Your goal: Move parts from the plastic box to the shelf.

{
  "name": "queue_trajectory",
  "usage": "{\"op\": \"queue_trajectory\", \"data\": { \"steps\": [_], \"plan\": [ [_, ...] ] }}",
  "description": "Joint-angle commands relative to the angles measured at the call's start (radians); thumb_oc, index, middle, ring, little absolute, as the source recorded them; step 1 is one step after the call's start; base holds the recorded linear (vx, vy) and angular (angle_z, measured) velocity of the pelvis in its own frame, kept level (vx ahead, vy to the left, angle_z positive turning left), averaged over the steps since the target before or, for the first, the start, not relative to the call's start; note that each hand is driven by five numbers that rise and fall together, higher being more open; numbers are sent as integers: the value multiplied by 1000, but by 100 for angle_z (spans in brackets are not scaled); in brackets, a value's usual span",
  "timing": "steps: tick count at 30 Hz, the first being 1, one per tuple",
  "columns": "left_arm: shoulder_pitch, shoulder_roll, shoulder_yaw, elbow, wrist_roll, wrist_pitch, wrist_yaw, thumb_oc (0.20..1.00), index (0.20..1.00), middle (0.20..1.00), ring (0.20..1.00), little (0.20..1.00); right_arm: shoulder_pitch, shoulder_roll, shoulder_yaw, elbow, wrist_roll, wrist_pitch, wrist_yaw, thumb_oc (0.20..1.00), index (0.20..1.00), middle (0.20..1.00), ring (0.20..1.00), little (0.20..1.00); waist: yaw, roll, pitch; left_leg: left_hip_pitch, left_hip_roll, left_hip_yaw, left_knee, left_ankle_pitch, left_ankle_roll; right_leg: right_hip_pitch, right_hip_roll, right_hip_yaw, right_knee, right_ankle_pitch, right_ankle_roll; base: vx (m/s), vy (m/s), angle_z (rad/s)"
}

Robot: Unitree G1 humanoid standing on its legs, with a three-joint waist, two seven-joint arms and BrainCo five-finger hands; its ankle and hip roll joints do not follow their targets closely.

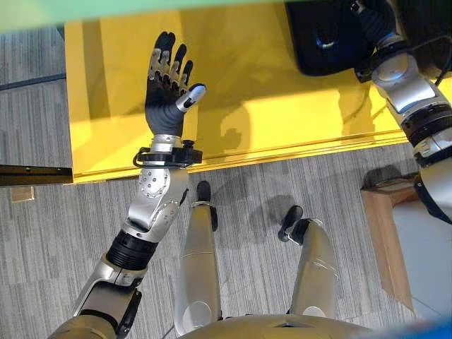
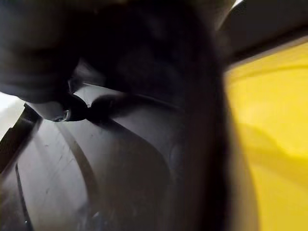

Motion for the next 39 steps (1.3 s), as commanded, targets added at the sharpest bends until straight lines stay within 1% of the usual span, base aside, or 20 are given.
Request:
{"op": "queue_trajectory", "data": {
  "steps": [1,2,4,6,7,9,13,16,23,39],
  "plan": [
    [20,-3,0,-48,-6,-57,-21,1000,1000,1000,1000,1000,-24,12,3,-33,48,-50,-7,200,200,200,200,200,4,22,-77,47,-29,4,-11,-55,29,27,70,2,-40,13,-24,4,10,-3],
    [20,-3,-1,-48,-6,-57,-21,1000,1000,1000,1000,1000,-23,11,2,-34,49,-50,-7,200,200,200,200,200,4,21,-77,47,-29,4,-11,-55,29,28,70,2,-40,13,-24,4,3,-4],
    [14,-6,-2,-34,-11,-58,-9,1000,1000,1000,1000,1000,20,58,-59,-22,89,-60,-31,200,200,200,200,200,6,24,-70,50,-30,5,-13,-55,31,32,72,3,-44,13,-26,1,1,-2],
    [10,-7,-3,-33,-11,-57,-5,1000,1000,1000,1000,1000,31,76,-73,-18,108,-65,-35,200,200,200,200,200,7,24,-68,51,-30,5,-13,-55,31,32,72,2,-44,13,-26,0,0,0],
    [5,-10,-10,-27,-14,-57,-3,1000,1000,1000,1000,1000,45,107,-108,1,157,-71,-44,200,200,200,200,200,8,26,-65,50,-30,4,-12,-55,32,30,73,4,-42,13,-26,0,0,0],
    [2,-8,-15,-24,-15,-56,-4,1000,1000,1000,1000,1000,44,117,-109,10,161,-72,-41,200,200,200,200,200,8,27,-63,49,-31,5,-11,-55,32,30,73,5,-41,13,-26,0,0,0],
    [-5,-6,-27,-20,-25,-55,-1,1000,1000,1000,1000,1000,36,177,-124,52,176,-69,-61,200,200,200,200,200,17,32,-51,53,-33,7,-16,-51,36,31,74,6,-41,12,-27,0,0,0],
    [-10,-5,-31,-17,-23,-55,2,1000,1000,1000,1000,1000,34,196,-138,68,188,-69,-71,200,200,200,200,200,19,35,-46,52,-36,6,-16,-50,38,31,74,6,-41,14,-27,0,0,0],
    [-11,-5,-31,-16,-24,-56,5,1000,1000,1000,1000,1000,23,196,-128,85,158,-62,-78,200,200,200,200,200,19,36,-39,51,-37,8,-14,-51,40,29,73,12,-41,18,-27,0,0,0],
    [5,4,-25,-17,-20,-60,-2,1000,1000,1000,1000,1000,14,137,-61,75,63,-48,-54,200,200,200,200,200,13,28,-26,58,-32,10,-14,-48,36,33,78,15,-42,19,-28,0,0,0]
  ]
}}
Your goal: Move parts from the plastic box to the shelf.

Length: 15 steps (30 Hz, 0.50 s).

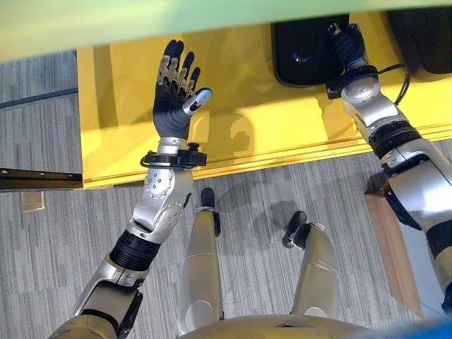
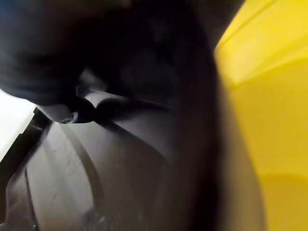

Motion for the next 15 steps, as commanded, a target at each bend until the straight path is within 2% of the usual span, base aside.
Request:
{"op": "queue_trajectory", "data": {
  "steps": [1,2,15],
  "plan": [
    [-6,9,13,-35,9,-58,-7,1000,1000,1000,1000,1000,-62,-24,14,31,-14,-17,4,200,200,200,200,200,11,2,-5,19,-32,0,0,-47,35,1,74,9,-26,16,-31,0,0,0],
    [-2,9,14,-34,7,-57,-9,1000,1000,1000,1000,1000,-66,-30,22,36,-24,-14,6,1000,1000,1000,1000,1000,12,2,-4,18,-31,0,1,-47,35,1,76,11,-26,17,-30,0,0,0],
    [4,19,21,-31,6,-57,-13,1000,1000,1000,1000,1000,-70,-44,6,12,-21,-20,-13,1000,1000,1000,1000,1000,2,1,1,28,-25,4,-10,-44,31,3,80,16,-29,17,-28,0,0,0]
  ]
}}
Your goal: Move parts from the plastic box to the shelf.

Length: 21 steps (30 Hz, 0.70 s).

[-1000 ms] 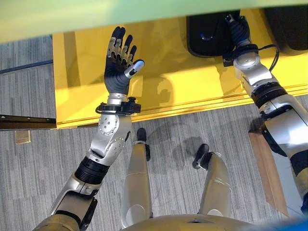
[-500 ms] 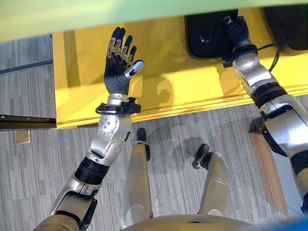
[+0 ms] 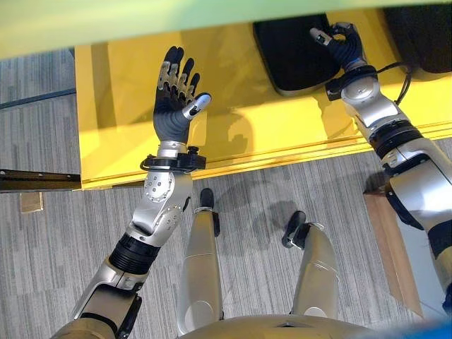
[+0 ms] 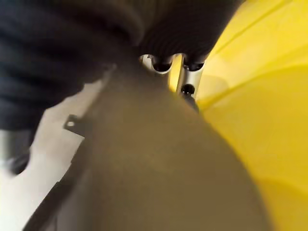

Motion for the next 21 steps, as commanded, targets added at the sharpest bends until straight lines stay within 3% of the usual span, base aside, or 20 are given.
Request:
{"op": "queue_trajectory", "data": {
  "steps": [1,21],
  "plan": [
    [-14,21,23,-31,4,-56,-11,1000,1000,1000,1000,1000,-65,-42,0,8,-9,-21,-25,1000,1000,1000,1000,1000,7,3,2,30,-29,5,-12,-44,31,4,76,16,-27,18,-27,0,0,0],
    [28,26,64,-31,10,-46,-4,1000,1000,1000,1000,1000,109,-121,-172,-349,15,-66,-74,1000,1000,1000,1000,1000,-30,9,-7,47,-19,16,-20,-45,31,17,86,26,-44,26,-25,1,-1,-2]
  ]
}}
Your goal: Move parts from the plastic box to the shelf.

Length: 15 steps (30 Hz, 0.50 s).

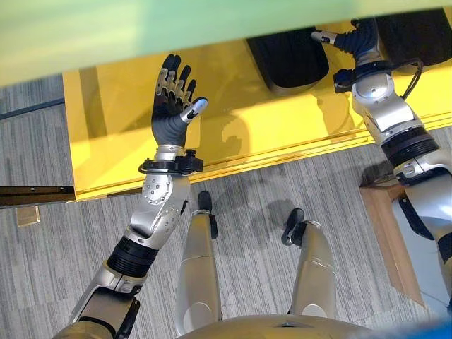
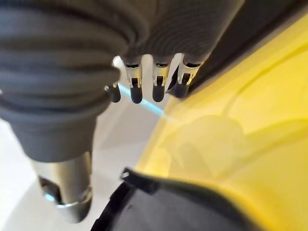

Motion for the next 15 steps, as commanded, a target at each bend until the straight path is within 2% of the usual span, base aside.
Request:
{"op": "queue_trajectory", "data": {
  "steps": [1,10,15],
  "plan": [
    [-2,21,48,-51,10,-46,-4,1000,1000,1000,1000,1000,-20,-42,-45,-58,13,-59,-25,1000,1000,1000,1000,1000,10,9,-8,28,-22,-12,-15,-36,18,7,79,6,-10,4,-32,0,0,0],
    [16,23,57,-60,6,-42,-2,1000,1000,1000,1000,1000,49,-29,-91,-164,46,-76,-27,1000,1000,1000,1000,1000,5,4,-6,31,-18,-9,-13,-38,18,5,80,8,-5,3,-32,0,0,0],
    [15,15,81,-61,24,-39,10,1000,1000,1000,1000,1000,142,-50,-161,-336,-7,-99,-47,1000,1000,1000,1000,1000,-8,4,-5,34,-18,-7,-12,-40,19,9,82,10,-5,3,-31,3,0,-1]
  ]
}}
